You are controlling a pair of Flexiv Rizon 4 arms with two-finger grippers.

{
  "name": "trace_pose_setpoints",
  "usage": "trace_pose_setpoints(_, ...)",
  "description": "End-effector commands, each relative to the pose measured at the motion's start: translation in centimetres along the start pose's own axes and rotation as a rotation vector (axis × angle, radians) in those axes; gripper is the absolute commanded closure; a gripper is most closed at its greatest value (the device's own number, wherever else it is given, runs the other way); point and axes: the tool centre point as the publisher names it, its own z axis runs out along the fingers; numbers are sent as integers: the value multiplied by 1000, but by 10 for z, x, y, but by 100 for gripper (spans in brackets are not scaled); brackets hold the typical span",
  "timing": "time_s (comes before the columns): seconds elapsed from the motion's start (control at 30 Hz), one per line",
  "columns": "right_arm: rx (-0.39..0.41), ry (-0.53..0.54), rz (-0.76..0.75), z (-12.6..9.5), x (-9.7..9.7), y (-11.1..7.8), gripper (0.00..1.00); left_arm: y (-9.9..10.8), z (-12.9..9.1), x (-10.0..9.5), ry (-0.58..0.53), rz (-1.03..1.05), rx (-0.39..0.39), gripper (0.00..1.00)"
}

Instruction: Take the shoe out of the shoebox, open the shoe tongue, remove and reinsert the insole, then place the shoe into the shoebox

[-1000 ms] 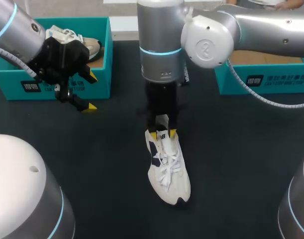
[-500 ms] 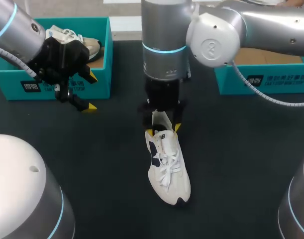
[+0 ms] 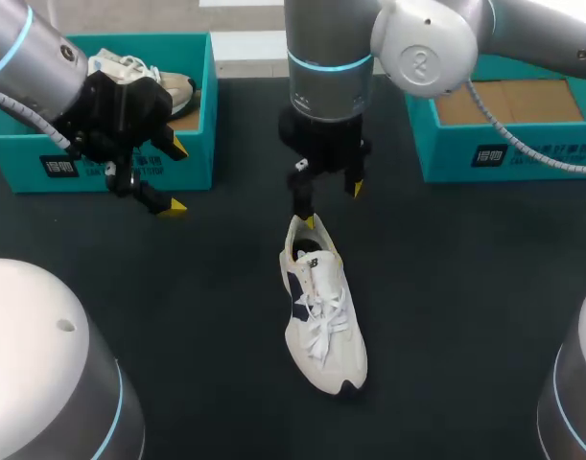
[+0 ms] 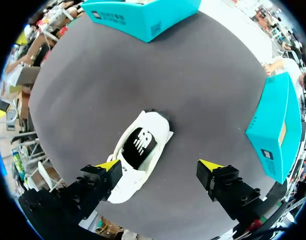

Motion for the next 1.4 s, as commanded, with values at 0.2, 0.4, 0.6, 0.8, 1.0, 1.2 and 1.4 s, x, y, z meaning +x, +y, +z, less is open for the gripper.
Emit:
trace_pose_setpoints(0.2, -42, -105, -121, -2, 8, -4, 0, 1, 0, 1, -2, 1, -1, 0)
trace_pose_setpoints(0.4, -40, 107, -280, 6, -11, 3, 0, 1, 0, 1, -2, 1, -1, 0)
trace_pose_setpoints(0.6, -44, 74, -543, 3, -22, 17, 0, 1, 0, 1, -2, 1, -1, 0)
trace_pose_setpoints(0.8, -9, 7, -788, 5, -12, 27, 0, 1, 0, 1, -2, 1, -1, 0)
trace_pose_setpoints(1.0, -18, -32, -862, 15, -7, 33, 0, 1, 0, 1, -2, 1, -1, 0)
trace_pose_setpoints(1.2, -19, -36, -883, 33, -8, 36, 0, 1, 0, 1, -2, 1, -1, 0)
trace_pose_setpoints(1.4, -35, -27, -861, 44, -8, 41, 29, 1, 0, 1, -2, 1, -1, 0)
